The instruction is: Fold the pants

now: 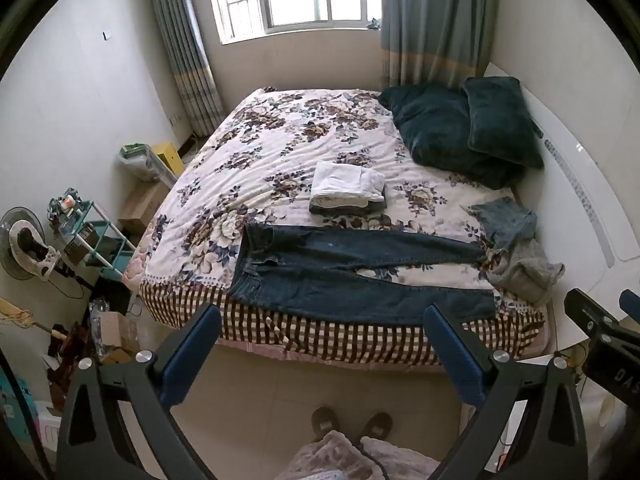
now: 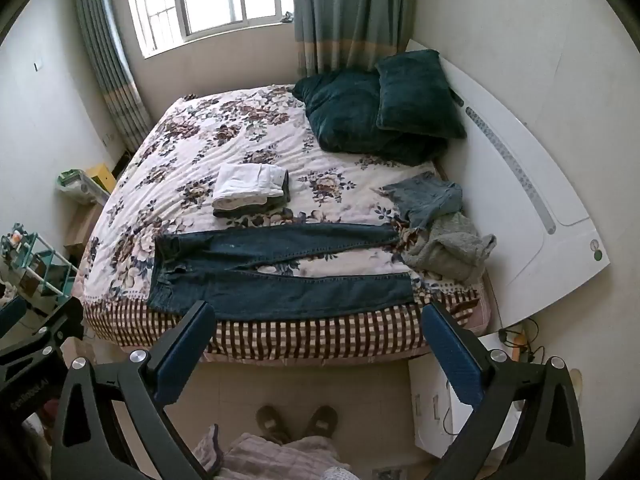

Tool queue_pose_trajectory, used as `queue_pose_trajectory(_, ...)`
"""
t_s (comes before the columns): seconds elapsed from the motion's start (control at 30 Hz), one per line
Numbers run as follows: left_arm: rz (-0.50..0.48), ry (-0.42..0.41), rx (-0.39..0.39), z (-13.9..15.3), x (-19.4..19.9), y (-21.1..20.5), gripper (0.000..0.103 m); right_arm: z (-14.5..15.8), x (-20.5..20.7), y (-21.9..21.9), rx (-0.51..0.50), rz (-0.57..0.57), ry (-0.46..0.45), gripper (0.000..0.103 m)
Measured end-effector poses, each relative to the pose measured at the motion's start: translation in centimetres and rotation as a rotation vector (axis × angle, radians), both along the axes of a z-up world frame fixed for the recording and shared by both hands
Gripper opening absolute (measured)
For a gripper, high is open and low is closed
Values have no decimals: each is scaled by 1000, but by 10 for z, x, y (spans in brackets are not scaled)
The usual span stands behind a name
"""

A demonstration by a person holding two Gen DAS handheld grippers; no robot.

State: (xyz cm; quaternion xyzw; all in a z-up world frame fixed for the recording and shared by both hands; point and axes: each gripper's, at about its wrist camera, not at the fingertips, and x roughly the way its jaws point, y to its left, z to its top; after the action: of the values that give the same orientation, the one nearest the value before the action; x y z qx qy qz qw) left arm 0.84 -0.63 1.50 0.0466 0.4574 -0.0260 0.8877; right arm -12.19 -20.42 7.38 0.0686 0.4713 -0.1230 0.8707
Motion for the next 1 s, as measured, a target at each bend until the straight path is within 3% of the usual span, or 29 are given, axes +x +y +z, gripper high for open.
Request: queue_pose_trajectory(1.0, 6, 0, 0, -3, -5, 0, 103, -4, 7, -6, 2, 2, 10, 103)
